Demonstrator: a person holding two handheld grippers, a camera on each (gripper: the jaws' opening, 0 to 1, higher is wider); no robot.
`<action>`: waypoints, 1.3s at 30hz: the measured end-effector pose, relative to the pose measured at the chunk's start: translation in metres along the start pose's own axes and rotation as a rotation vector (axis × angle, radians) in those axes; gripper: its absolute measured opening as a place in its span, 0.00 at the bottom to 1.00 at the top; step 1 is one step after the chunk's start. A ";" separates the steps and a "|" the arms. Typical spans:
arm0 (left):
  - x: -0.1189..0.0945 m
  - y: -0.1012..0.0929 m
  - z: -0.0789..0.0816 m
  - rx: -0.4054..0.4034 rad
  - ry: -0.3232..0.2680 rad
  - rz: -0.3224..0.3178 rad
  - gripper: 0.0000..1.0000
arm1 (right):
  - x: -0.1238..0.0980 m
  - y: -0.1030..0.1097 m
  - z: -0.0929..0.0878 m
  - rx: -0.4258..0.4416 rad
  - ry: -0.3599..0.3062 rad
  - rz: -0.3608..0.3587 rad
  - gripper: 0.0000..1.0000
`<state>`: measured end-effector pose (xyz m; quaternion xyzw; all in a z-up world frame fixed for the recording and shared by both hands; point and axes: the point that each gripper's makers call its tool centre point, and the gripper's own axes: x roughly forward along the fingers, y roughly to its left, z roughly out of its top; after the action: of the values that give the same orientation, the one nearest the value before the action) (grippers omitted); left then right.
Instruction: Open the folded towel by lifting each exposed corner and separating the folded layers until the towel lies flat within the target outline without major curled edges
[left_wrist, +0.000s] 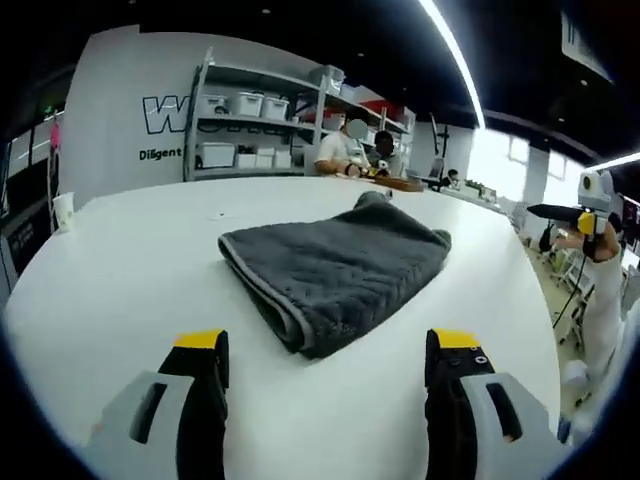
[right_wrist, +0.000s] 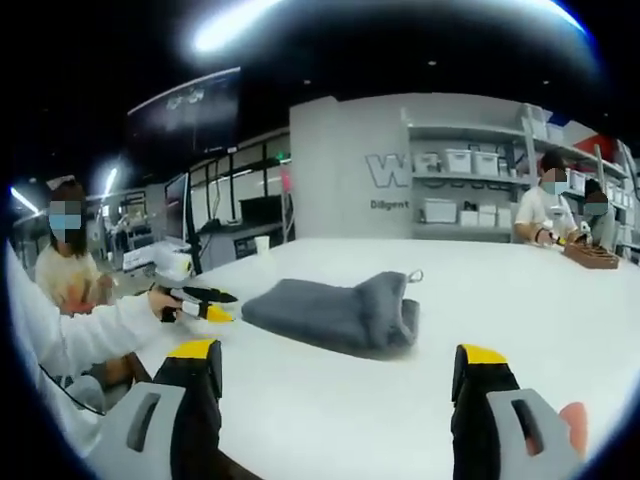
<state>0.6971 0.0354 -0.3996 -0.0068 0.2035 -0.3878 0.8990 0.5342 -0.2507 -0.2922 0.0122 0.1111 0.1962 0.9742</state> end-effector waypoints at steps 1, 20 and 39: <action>0.002 0.000 0.000 -0.010 -0.002 -0.013 0.68 | -0.001 0.000 0.000 0.002 0.000 0.002 0.95; 0.022 0.002 -0.006 0.090 0.064 -0.034 0.33 | -0.014 -0.009 -0.002 -0.005 0.032 -0.043 0.97; 0.020 0.030 0.003 0.051 0.122 0.031 0.08 | -0.006 -0.001 -0.030 -0.056 0.181 -0.029 0.99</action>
<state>0.7319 0.0419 -0.4094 0.0432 0.2482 -0.3785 0.8906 0.5228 -0.2540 -0.3199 -0.0346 0.1933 0.1853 0.9629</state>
